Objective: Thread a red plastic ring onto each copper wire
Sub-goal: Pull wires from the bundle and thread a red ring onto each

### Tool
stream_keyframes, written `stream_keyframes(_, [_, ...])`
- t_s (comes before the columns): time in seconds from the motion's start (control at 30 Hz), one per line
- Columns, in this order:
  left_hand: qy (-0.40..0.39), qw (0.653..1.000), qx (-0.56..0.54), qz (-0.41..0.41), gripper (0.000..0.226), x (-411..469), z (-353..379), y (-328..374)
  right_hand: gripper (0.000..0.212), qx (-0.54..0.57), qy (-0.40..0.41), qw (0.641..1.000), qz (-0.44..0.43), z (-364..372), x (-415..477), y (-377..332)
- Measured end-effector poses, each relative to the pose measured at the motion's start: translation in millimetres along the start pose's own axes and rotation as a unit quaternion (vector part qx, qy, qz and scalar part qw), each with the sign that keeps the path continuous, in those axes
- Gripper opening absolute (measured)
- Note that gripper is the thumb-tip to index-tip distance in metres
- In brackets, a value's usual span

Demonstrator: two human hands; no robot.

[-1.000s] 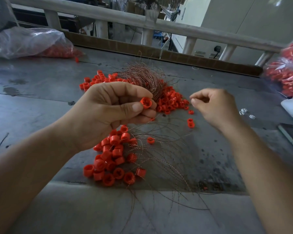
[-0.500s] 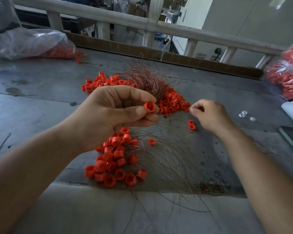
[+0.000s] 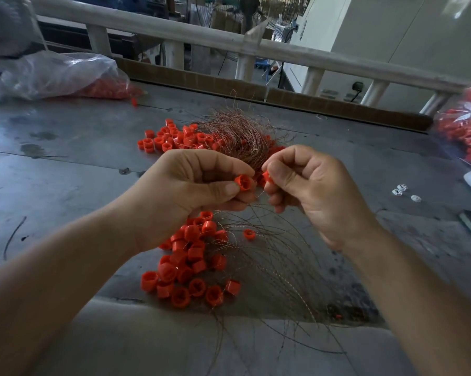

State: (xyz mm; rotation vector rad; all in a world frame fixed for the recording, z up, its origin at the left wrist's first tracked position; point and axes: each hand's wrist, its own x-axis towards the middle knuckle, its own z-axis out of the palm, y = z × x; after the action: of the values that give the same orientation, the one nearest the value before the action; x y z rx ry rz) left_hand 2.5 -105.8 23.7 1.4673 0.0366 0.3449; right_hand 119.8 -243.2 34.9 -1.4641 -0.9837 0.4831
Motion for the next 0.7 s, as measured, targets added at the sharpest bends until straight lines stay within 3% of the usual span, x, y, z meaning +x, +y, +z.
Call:
stream_keyframes(0.3, [0.012,1.0,0.013,-0.013,0.026,1.1,-0.3,-0.7,0.013,0.076,-0.039,0.996,0.018,2.4,-0.6,3.2])
stream_keyframes(0.43, [0.016,1.0,0.014,-0.01,0.026,-0.2,-0.1,0.3,0.017,0.052,-0.031,0.998,0.021,2.5,-1.6,1.7])
stream_keyframes(0.53, [0.02,1.0,0.018,-0.01,0.027,-1.4,-0.1,1.3,0.009,0.05,-0.029,0.998,0.022,2.2,-2.3,1.0])
stream_keyframes(0.7, [0.033,0.999,0.021,-0.015,0.026,0.5,1.8,2.3,0.013,-0.042,-0.022,0.999,-0.02,5.3,-3.8,0.9])
